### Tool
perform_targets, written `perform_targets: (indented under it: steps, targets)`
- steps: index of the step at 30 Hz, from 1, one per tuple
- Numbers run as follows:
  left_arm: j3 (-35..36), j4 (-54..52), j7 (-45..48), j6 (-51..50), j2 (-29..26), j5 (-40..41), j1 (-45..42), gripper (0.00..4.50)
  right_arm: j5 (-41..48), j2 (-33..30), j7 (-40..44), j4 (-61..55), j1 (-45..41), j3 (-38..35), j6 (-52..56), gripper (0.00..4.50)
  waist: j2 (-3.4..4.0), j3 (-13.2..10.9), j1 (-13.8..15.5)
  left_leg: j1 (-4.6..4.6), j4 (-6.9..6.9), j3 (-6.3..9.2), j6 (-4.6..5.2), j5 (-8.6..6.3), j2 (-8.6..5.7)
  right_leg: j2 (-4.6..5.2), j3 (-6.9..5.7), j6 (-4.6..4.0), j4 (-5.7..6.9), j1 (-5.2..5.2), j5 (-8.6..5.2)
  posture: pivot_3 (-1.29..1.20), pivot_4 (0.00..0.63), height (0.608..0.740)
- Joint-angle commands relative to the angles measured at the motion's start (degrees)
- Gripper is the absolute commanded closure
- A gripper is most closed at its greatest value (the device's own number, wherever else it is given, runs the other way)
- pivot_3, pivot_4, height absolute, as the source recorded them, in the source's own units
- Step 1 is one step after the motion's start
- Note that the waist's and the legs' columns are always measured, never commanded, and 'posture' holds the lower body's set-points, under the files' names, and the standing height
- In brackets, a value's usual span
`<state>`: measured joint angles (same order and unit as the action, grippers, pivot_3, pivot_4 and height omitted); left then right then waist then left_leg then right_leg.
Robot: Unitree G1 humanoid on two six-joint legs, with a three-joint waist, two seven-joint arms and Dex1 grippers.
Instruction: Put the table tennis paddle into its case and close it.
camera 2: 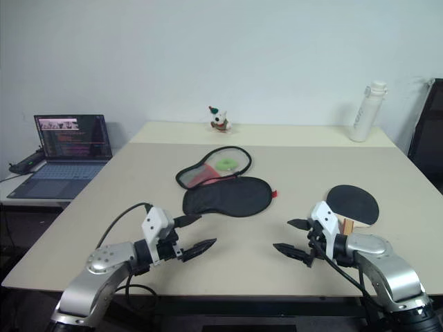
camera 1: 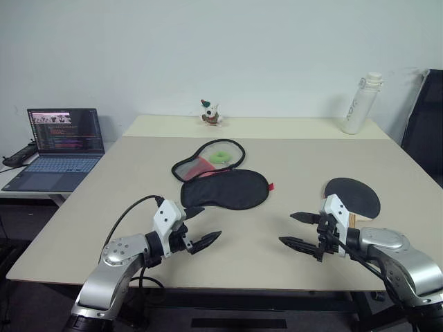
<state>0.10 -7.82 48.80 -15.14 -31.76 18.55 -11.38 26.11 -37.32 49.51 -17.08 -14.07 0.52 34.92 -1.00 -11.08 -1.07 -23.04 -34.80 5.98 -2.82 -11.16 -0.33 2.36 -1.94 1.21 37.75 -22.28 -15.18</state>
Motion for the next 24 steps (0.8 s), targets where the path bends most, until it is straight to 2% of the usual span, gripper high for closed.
perform_targets:
  steps: [1,6,10,18,24]
  targets:
    - [0.46,4.12,0.82,4.70,0.34,-1.08,-3.55,0.03,0.62,-1.47,-0.87,-3.31,-0.17,-2.20,0.55,0.00,0.00,0.00,0.12,0.00,0.00,0.00,0.00,0.00,0.00,0.00,0.00,0.00,0.00,0.00,0.00,0.00,0.150,0.740]
    - [0.95,11.22,0.20,8.36,1.83,-2.20,-7.93,0.03,1.14,-2.57,-2.53,-5.78,-0.13,-3.16,2.46,0.00,0.00,0.00,0.48,0.00,-0.02,0.00,0.00,0.00,-0.01,0.01,-0.02,0.01,0.00,0.02,0.01,0.00,0.150,0.740]
    - [0.81,17.41,3.27,10.00,0.03,-3.10,-11.59,0.03,3.66,-3.71,-3.36,-9.02,-0.85,-5.11,6.18,0.00,-0.01,-0.01,0.62,-0.03,0.00,-0.01,-0.04,-0.03,-0.01,0.00,-0.03,0.01,-0.07,0.00,0.00,0.00,0.150,0.740]
    - [-0.38,39.97,7.71,21.76,-4.71,-10.18,-23.69,0.03,16.66,1.63,-12.55,-14.29,-11.78,-6.52,23.43,0.00,-0.03,-0.03,0.72,-0.01,-0.01,0.05,-0.04,-0.03,0.07,-0.10,-0.11,0.01,0.00,-0.01,0.00,0.00,0.150,0.740]
    - [-5.91,58.37,10.71,31.44,-3.70,-18.07,-35.04,0.03,16.79,0.82,-15.17,-16.94,-13.44,-6.45,24.17,0.00,-0.07,-0.04,1.12,-0.37,-0.03,0.12,-0.03,-0.04,-0.06,-0.04,-0.22,0.05,-0.19,-0.14,0.02,0.00,0.150,0.740]
